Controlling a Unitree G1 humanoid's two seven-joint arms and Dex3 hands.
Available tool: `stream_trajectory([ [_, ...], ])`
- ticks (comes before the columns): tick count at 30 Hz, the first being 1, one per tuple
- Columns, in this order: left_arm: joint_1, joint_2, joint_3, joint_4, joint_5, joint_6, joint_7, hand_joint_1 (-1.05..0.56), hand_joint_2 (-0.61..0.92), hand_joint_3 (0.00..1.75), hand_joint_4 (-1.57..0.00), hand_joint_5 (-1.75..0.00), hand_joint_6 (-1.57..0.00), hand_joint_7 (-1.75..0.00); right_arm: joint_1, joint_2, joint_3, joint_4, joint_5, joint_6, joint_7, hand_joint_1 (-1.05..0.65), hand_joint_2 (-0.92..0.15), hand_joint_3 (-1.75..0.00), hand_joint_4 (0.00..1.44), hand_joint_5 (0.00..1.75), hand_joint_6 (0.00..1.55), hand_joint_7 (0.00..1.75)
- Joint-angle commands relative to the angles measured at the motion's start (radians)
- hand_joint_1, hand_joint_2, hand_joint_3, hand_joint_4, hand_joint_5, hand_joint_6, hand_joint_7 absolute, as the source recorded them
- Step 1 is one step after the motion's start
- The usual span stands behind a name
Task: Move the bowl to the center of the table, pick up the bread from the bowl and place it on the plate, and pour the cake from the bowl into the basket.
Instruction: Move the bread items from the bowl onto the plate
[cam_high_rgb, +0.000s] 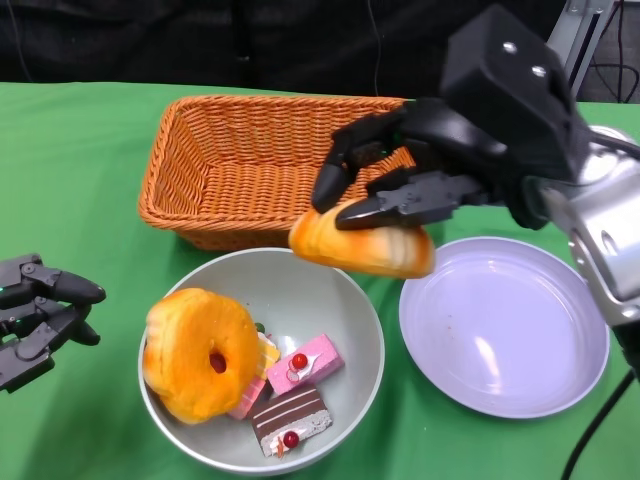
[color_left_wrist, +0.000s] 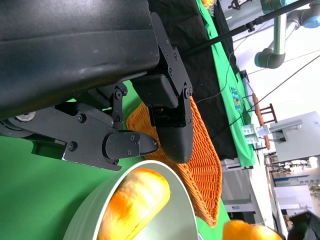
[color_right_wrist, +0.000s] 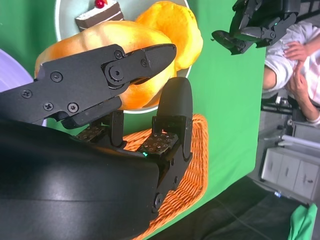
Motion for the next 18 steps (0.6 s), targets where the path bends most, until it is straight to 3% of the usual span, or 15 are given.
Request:
stream_trajectory([
  [1,-0.008,0.025,0.007,0.010,-0.001,-0.006,0.000,-0.09,0.89,0.37,-0.76,-1.29,-0.91,-0.79,0.040,-0.046,-0.038,-0.038,0.034,0.012,-0.005,-0.20,-0.92,-0.09,0.79,1.33,0.64,1.21],
  [8,-0.014,0.026,0.008,0.016,-0.013,0.002,-0.005,-0.09,0.89,0.39,-0.76,-1.29,-0.91,-0.79,0.111,-0.098,-0.066,-0.046,0.062,0.001,-0.017,-0.21,-0.92,-0.08,0.74,1.39,0.62,1.24],
  [18,-0.031,0.028,0.010,0.053,-0.029,-0.012,-0.029,-0.09,0.89,0.40,-0.76,-1.29,-0.91,-0.78,0.240,-0.199,-0.057,-0.064,0.003,-0.125,-0.067,-0.14,-0.92,-0.12,0.71,1.40,0.57,1.21],
])
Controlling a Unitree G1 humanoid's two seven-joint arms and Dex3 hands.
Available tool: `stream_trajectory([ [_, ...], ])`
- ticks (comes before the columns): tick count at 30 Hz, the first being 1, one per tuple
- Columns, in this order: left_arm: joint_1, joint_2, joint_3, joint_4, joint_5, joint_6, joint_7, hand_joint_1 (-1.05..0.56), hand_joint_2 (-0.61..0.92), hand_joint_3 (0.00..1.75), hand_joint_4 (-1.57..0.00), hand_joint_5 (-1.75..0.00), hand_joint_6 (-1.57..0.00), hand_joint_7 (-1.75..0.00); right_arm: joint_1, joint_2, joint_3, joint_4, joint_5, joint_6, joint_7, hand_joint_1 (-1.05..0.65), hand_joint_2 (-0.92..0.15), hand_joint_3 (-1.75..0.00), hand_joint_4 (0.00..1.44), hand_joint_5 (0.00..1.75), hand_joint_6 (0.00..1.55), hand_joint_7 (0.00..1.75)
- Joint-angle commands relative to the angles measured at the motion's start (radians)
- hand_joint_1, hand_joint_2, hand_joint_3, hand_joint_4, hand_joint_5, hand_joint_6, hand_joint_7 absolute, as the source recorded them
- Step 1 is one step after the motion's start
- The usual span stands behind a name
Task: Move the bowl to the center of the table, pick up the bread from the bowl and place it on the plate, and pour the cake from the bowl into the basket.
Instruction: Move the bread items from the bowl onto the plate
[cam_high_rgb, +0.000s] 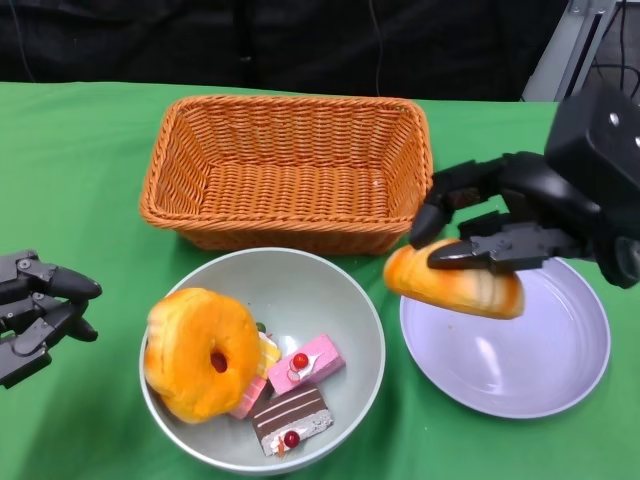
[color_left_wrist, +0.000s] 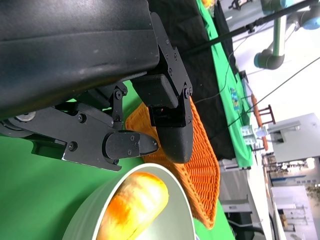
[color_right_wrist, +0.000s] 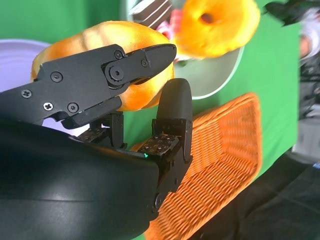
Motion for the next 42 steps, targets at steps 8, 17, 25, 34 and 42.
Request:
stream_trajectory([
  [8,-0.012,0.023,0.014,0.019,-0.010,-0.009,-0.006,-0.09,0.89,0.41,-0.77,-1.28,-0.92,-0.76,0.096,-0.039,0.009,0.101,-0.081,-0.296,-0.097,-0.14,-0.92,-0.07,0.80,1.32,0.65,1.10],
  [17,-0.003,0.022,0.015,0.001,-0.007,-0.001,0.005,-0.09,0.87,0.41,-0.78,-1.29,-0.93,-0.77,0.144,0.004,0.040,0.265,-0.203,-0.569,-0.278,-0.18,-0.92,-0.06,0.77,1.28,0.69,0.97],
  [25,0.002,0.021,0.016,-0.004,-0.004,-0.004,0.009,-0.09,0.87,0.42,-0.77,-1.30,-0.93,-0.78,0.148,0.038,0.048,0.410,-0.232,-0.746,-0.361,-0.15,-0.92,-0.07,0.81,1.21,0.73,0.89],
  [34,0.004,0.021,0.017,-0.009,-0.008,0.002,0.007,-0.09,0.86,0.44,-0.78,-1.30,-0.92,-0.78,0.164,0.053,0.038,0.377,-0.238,-0.707,-0.375,-0.13,-0.92,-0.02,0.71,0.98,0.70,0.71],
  [42,-0.001,0.022,0.020,0.003,-0.013,0.000,-0.001,-0.07,0.86,0.46,-0.78,-1.28,-0.93,-0.77,0.185,0.049,0.054,0.299,-0.279,-0.695,-0.406,-0.18,-0.90,0.00,0.44,0.82,0.75,0.27],
])
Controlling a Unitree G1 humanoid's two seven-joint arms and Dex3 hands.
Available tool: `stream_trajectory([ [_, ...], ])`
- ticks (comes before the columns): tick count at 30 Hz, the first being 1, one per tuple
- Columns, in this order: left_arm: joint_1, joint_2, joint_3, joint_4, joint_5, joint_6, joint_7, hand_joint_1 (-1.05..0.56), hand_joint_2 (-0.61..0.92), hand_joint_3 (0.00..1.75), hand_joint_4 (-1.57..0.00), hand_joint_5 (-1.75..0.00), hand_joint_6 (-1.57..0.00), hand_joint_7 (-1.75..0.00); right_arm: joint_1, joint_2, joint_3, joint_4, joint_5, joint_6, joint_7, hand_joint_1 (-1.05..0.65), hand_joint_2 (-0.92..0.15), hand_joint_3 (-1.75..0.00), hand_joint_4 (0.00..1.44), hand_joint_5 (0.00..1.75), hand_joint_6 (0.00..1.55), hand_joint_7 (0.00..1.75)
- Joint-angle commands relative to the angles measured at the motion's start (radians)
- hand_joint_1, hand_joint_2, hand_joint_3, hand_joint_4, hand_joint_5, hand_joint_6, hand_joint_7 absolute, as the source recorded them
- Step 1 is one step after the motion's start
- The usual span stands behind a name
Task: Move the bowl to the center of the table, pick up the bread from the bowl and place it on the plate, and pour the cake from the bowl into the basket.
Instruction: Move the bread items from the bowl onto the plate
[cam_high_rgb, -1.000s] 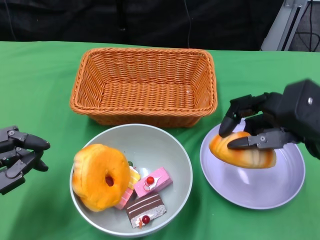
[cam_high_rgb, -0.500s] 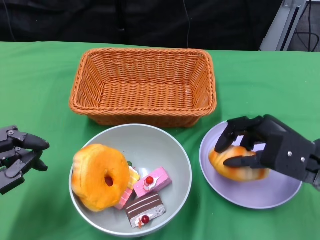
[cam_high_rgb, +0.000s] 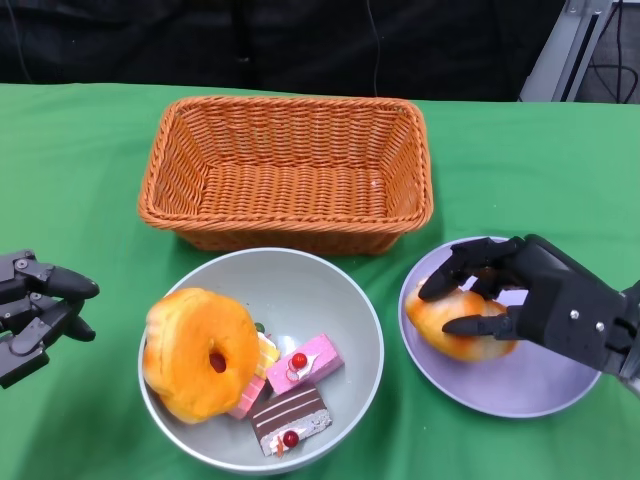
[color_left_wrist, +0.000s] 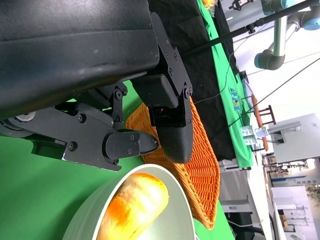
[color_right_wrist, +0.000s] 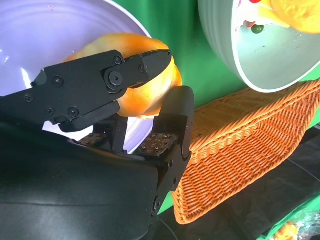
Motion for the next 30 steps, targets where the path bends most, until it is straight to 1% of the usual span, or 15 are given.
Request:
stream_trajectory([
  [1,-0.003,0.020,0.015,0.010,-0.014,-0.006,-0.006,-0.07,0.85,0.46,-0.78,-1.29,-0.93,-0.77,0.013,-0.009,0.006,-0.035,-0.034,0.001,-0.028,-0.20,-0.90,0.00,0.43,0.80,0.76,0.24],
  [5,-0.001,0.018,0.016,0.007,-0.009,-0.008,-0.005,-0.08,0.85,0.47,-0.78,-1.28,-0.93,-0.77,0.018,-0.013,0.015,-0.037,-0.070,-0.018,-0.052,-0.23,-0.89,0.00,0.42,0.80,0.78,0.19],
  [6,0.000,0.018,0.016,0.003,-0.007,-0.006,-0.003,-0.08,0.84,0.48,-0.78,-1.28,-0.93,-0.77,0.019,-0.019,0.019,-0.039,-0.083,-0.021,-0.055,-0.25,-0.89,0.00,0.40,0.84,0.79,0.16],
  [8,0.002,0.018,0.015,-0.001,-0.006,-0.006,-0.002,-0.08,0.84,0.48,-0.78,-1.29,-0.93,-0.78,0.021,-0.030,0.029,-0.049,-0.106,-0.016,-0.054,-0.28,-0.90,0.00,0.37,0.86,0.79,0.13],
  [9,0.002,0.017,0.015,-0.002,-0.006,-0.005,-0.002,-0.08,0.84,0.48,-0.77,-1.29,-0.93,-0.78,0.021,-0.042,0.038,-0.066,-0.128,0.004,-0.041,-0.29,-0.90,-0.01,0.36,0.86,0.79,0.12],
  [10,0.003,0.017,0.015,-0.003,-0.006,-0.004,-0.001,-0.08,0.84,0.49,-0.78,-1.29,-0.93,-0.78,0.021,-0.051,0.045,-0.080,-0.143,0.020,-0.032,-0.31,-0.91,0.00,0.38,0.73,0.78,0.08],
  [11,0.002,0.017,0.015,-0.003,-0.005,-0.004,0.000,-0.08,0.84,0.49,-0.78,-1.30,-0.93,-0.79,0.019,-0.060,0.052,-0.098,-0.156,0.045,-0.011,-0.32,-0.91,0.00,0.39,0.67,0.78,0.06],
  [13,0.002,0.018,0.015,-0.003,-0.002,-0.005,0.003,-0.08,0.84,0.49,-0.78,-1.30,-0.93,-0.79,0.017,-0.071,0.061,-0.127,-0.172,0.092,0.025,-0.32,-0.91,0.00,0.43,0.46,0.78,0.02],
  [16,0.002,0.017,0.015,-0.006,0.000,-0.004,0.005,-0.08,0.83,0.49,-0.78,-1.29,-0.93,-0.79,0.009,-0.082,0.073,-0.153,-0.176,0.153,0.078,-0.32,-0.90,0.00,0.49,0.31,0.78,0.01],
  [18,0.002,0.018,0.016,-0.005,-0.004,-0.001,0.003,-0.08,0.83,0.49,-0.79,-1.29,-0.93,-0.79,0.006,-0.083,0.076,-0.161,-0.170,0.179,0.106,-0.31,-0.89,0.00,0.52,0.28,0.78,0.00],
  [22,-0.001,0.018,0.019,0.002,-0.014,-0.007,-0.010,-0.08,0.85,0.49,-0.78,-1.28,-0.93,-0.78,-0.001,-0.091,0.083,-0.170,-0.173,0.219,0.158,-0.31,-0.86,0.00,0.57,0.27,0.78,0.00],
  [26,-0.001,0.018,0.019,0.002,-0.017,-0.002,-0.011,-0.07,0.85,0.49,-0.78,-1.29,-0.93,-0.77,-0.004,-0.096,0.087,-0.187,-0.181,0.249,0.185,-0.31,-0.85,0.00,0.58,0.28,0.76,0.00],
  [27,0.000,0.019,0.018,0.001,-0.014,-0.004,-0.009,-0.07,0.85,0.49,-0.78,-1.29,-0.93,-0.77,-0.009,-0.105,0.091,-0.204,-0.187,0.264,0.204,-0.31,-0.85,0.00,0.58,0.28,0.76,0.00],
  [28,0.000,0.019,0.018,0.001,-0.012,-0.005,-0.006,-0.08,0.85,0.49,-0.78,-1.29,-0.93,-0.78,-0.013,-0.112,0.092,-0.221,-0.189,0.278,0.221,-0.34,-0.86,-0.01,0.52,0.24,0.70,0.00],
  [30,0.002,0.019,0.017,-0.003,-0.011,0.001,-0.001,-0.07,0.84,0.49,-0.78,-1.29,-0.93,-0.78,-0.022,-0.122,0.089,-0.271,-0.189,0.326,0.257,-0.37,-0.88,-0.01,0.48,0.21,0.62,0.00],
])
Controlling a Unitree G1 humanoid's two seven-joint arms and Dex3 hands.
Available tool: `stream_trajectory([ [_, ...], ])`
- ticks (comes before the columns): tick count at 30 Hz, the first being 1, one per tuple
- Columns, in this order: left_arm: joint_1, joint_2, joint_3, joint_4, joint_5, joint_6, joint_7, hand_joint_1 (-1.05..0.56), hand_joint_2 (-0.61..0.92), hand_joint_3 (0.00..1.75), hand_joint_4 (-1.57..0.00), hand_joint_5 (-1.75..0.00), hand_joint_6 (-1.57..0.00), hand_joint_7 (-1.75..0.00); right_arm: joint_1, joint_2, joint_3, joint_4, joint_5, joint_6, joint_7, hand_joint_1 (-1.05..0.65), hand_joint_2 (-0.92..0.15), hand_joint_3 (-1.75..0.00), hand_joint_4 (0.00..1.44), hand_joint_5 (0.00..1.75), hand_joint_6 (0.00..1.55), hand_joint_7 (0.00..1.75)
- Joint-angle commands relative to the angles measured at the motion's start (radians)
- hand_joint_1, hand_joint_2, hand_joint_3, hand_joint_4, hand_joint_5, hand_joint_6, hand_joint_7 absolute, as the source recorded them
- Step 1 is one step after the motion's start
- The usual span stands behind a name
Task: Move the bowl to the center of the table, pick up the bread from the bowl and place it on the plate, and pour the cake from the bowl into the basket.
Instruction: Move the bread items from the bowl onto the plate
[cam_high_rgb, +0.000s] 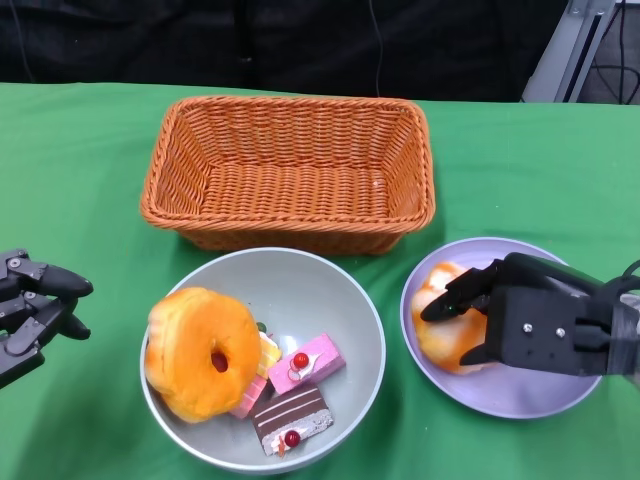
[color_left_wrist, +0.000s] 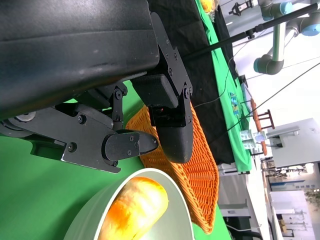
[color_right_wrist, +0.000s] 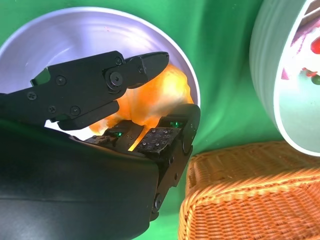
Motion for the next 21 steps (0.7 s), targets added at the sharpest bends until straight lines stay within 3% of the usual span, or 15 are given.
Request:
stream_trajectory([
  [1,0.002,0.019,0.007,-0.004,-0.004,0.002,0.000,-0.07,0.84,0.49,-0.78,-1.29,-0.93,-0.78,-0.025,-0.037,-0.006,-0.079,0.002,0.073,0.058,-0.38,-0.88,-0.01,0.48,0.20,0.61,0.00],
  [12,-0.005,0.018,0.007,0.015,-0.007,-0.008,-0.007,-0.07,0.83,0.50,-0.77,-1.29,-0.93,-0.77,-0.095,-0.076,-0.038,-0.178,0.093,0.189,0.207,-0.55,-0.92,0.00,0.42,0.09,0.52,0.00],
  [21,0.003,0.019,0.004,0.000,-0.001,-0.005,-0.001,-0.07,0.84,0.50,-0.76,-1.30,-0.93,-0.78,-0.127,-0.121,-0.003,-0.173,0.124,0.222,0.318,-0.57,-0.92,-0.05,0.42,0.05,0.41,0.00],
])
